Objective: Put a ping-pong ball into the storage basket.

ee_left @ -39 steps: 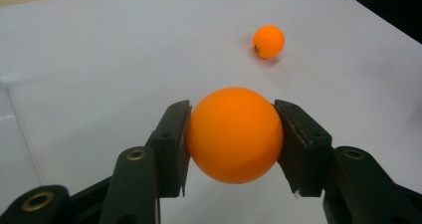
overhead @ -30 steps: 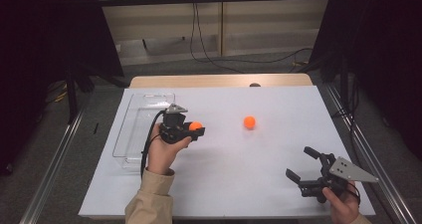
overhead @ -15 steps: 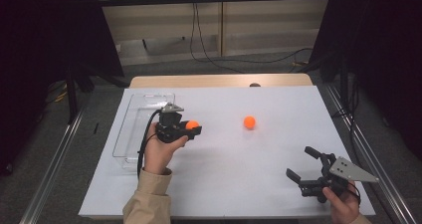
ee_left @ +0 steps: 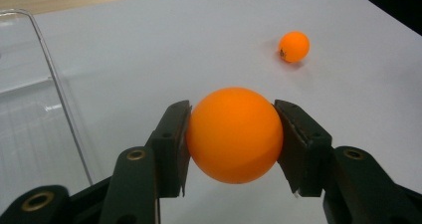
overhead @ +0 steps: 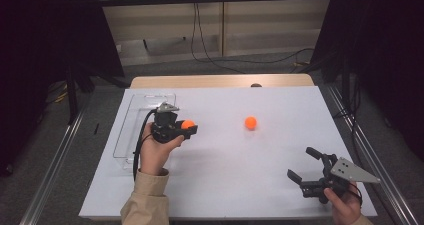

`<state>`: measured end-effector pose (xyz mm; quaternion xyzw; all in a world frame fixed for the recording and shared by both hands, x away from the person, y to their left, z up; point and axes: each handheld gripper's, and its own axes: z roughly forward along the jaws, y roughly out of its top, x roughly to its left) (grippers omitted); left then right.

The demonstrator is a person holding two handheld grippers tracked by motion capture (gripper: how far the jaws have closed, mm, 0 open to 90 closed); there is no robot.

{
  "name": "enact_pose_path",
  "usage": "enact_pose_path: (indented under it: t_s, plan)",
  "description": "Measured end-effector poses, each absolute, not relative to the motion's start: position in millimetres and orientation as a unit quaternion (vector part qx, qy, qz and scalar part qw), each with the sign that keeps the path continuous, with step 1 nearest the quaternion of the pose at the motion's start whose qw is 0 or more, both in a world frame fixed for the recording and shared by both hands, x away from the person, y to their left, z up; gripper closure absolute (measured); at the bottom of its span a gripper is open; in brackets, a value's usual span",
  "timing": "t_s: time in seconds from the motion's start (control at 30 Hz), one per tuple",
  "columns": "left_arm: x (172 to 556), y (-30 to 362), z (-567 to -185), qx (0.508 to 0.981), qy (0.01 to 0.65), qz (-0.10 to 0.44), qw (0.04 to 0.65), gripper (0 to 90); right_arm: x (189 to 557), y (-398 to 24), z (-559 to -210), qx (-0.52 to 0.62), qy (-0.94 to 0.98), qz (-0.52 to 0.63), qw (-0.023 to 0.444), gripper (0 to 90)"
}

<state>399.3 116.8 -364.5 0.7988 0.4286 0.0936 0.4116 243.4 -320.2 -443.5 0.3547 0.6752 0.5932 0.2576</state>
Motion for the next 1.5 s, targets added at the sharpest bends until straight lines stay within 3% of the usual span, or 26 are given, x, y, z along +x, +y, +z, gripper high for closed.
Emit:
enact_pose_path:
  t_s: [1.5]
  plan:
    - [399,137,-359,0.789,0.441,0.098,0.416,50.9,243,-322,-443,0.356,0.673,0.596,0.256,1.0]
